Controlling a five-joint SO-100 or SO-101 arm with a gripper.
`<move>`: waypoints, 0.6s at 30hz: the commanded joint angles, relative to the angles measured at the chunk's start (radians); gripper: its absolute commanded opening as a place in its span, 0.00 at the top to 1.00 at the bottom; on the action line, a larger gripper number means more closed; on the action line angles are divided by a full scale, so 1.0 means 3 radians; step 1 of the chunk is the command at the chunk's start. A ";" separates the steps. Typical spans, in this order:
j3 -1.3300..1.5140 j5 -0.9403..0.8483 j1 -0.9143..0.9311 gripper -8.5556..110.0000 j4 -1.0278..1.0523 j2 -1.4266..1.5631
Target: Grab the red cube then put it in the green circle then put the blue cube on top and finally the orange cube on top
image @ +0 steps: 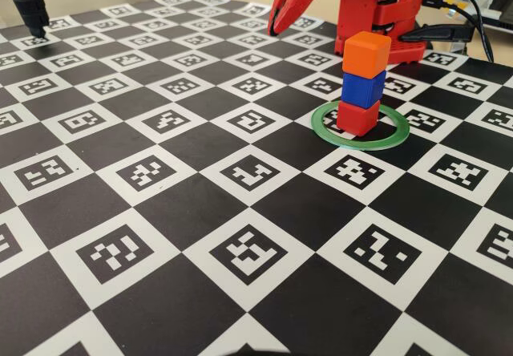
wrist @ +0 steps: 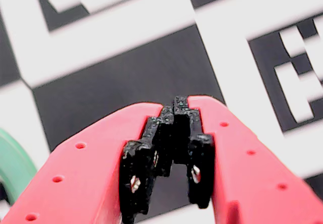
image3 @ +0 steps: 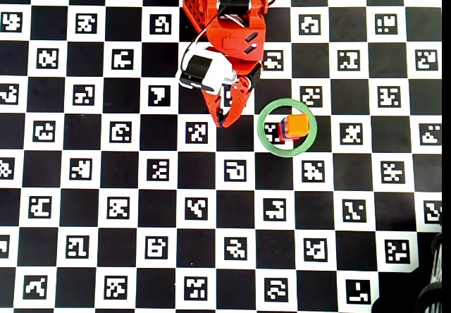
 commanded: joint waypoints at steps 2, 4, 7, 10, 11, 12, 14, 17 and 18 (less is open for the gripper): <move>0.0087 -0.0082 -0.0005 0.98 0.0128 0.0174; 0.0159 -0.0087 -0.0020 0.98 0.0179 0.0230; 0.0261 -0.0077 -0.0036 0.98 0.0251 0.0307; 0.0373 -0.0066 0.0005 0.98 0.0286 0.0450; 0.0419 -0.0087 0.0020 0.98 0.0312 0.0511; 0.0465 -0.0118 0.0026 0.98 0.0332 0.0552; 0.0532 -0.0138 0.0036 0.98 0.0378 0.0614; 0.0649 -0.0159 0.0061 0.98 0.0368 0.0701; 0.0690 -0.0169 0.0066 0.98 0.0358 0.0736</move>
